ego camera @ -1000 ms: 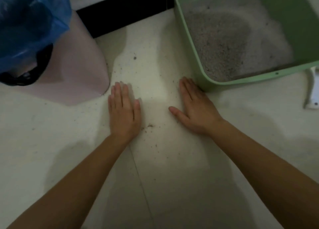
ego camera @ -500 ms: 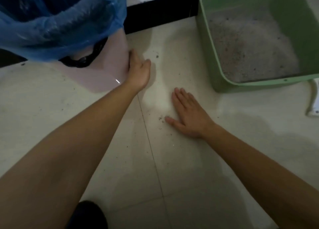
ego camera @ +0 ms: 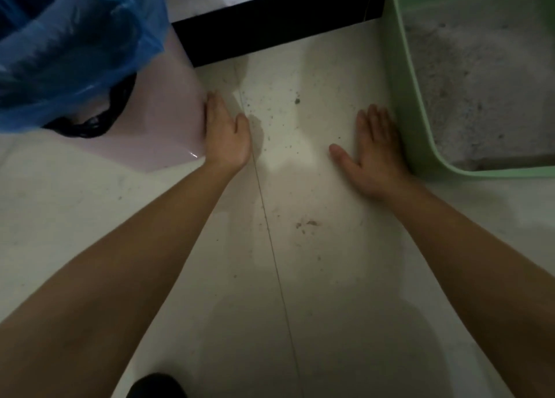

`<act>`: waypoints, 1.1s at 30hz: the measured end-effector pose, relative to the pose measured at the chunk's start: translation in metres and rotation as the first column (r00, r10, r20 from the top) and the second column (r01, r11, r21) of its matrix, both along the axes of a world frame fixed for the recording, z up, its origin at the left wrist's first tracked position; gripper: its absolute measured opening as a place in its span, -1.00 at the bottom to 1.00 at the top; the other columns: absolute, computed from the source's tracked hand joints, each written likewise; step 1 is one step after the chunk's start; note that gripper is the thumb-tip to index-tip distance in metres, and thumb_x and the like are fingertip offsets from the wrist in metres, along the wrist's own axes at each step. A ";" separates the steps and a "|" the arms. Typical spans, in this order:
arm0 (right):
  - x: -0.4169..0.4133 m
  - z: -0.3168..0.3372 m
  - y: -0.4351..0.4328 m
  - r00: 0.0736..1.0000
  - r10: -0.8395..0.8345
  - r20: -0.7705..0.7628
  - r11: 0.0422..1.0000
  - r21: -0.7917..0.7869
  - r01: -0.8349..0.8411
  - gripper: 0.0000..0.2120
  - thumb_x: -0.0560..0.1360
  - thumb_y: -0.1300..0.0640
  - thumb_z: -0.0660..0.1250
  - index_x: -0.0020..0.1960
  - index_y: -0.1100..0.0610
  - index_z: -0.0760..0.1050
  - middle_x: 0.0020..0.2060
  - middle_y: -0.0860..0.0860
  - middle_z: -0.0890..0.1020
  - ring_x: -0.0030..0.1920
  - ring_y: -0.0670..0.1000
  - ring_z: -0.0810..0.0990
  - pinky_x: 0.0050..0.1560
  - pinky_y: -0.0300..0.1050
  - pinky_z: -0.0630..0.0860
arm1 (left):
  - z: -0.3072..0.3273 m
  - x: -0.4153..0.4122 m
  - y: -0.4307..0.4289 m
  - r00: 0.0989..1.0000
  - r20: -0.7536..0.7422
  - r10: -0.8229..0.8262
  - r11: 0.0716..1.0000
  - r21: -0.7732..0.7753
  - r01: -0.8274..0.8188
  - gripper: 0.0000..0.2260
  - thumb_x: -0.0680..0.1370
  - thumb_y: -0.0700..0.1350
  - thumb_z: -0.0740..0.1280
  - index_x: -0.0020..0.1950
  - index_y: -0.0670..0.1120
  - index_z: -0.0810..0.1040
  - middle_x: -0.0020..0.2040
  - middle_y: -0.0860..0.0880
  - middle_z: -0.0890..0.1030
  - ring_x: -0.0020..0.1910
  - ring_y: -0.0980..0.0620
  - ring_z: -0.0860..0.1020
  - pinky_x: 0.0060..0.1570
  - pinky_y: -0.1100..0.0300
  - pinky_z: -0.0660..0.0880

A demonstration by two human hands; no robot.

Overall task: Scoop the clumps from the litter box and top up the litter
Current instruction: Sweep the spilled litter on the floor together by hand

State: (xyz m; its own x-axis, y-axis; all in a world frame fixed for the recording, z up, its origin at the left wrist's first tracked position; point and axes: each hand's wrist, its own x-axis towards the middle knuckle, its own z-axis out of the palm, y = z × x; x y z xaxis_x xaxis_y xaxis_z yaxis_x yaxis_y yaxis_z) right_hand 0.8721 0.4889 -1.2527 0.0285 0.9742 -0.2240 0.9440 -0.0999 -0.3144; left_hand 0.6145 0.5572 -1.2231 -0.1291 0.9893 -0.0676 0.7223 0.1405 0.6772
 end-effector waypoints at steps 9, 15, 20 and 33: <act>0.000 -0.012 0.012 0.999 -0.007 0.051 0.996 0.084 0.002 -0.12 0.55 -0.43 -0.11 0.60 0.14 -0.26 0.59 0.07 -0.20 0.58 0.02 -0.25 0.57 0.05 -0.19 | -0.030 0.010 0.107 0.904 -0.338 -0.263 0.965 -0.085 0.249 -0.45 0.61 -0.01 -0.09 0.56 -0.22 0.08 0.58 -0.19 0.05 0.56 -0.08 -0.01 0.52 0.03 -0.13; 0.001 -0.014 0.016 0.995 0.006 0.095 0.997 0.079 -0.013 -0.20 0.59 -0.35 -0.14 0.60 0.17 -0.22 0.60 0.09 -0.18 0.58 0.03 -0.25 0.57 0.06 -0.18 | -0.035 0.016 0.065 0.638 -0.444 -0.629 0.746 -0.117 0.655 -0.45 0.64 0.10 -0.19 0.59 -0.10 -0.03 0.60 -0.08 -0.03 0.57 0.05 -0.09 0.54 0.06 -0.11; 0.000 -0.016 0.016 0.994 0.005 0.110 0.993 0.116 -0.018 -0.32 0.65 -0.19 -0.13 0.61 0.19 -0.16 0.60 0.11 -0.13 0.58 0.03 -0.21 0.57 0.04 -0.18 | -0.030 0.018 -0.038 0.361 -0.328 -0.873 0.417 -0.118 0.901 -0.45 0.65 0.05 -0.06 0.58 -0.18 0.02 0.59 -0.14 -0.01 0.57 -0.01 -0.09 0.54 0.07 -0.13; 0.000 -0.014 0.015 0.998 -0.008 0.067 0.991 0.132 -0.001 -0.34 0.65 -0.13 -0.06 0.60 0.21 -0.12 0.60 0.12 -0.09 0.59 0.04 -0.18 0.57 0.02 -0.18 | -0.024 0.064 0.126 0.826 -0.158 -0.542 0.838 -0.017 0.546 -0.49 0.60 -0.04 -0.09 0.52 -0.16 0.26 0.53 -0.11 0.24 0.53 -0.01 0.17 0.49 0.24 -0.02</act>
State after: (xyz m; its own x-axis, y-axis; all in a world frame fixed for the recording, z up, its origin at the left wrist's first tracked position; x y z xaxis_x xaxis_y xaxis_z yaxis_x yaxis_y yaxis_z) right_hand 0.8724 0.5041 -1.2663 0.0430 0.9949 -0.0911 0.9631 -0.0655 -0.2611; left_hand 0.6785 0.6829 -1.2473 0.4241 0.9034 -0.0634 0.7688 -0.3223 0.5523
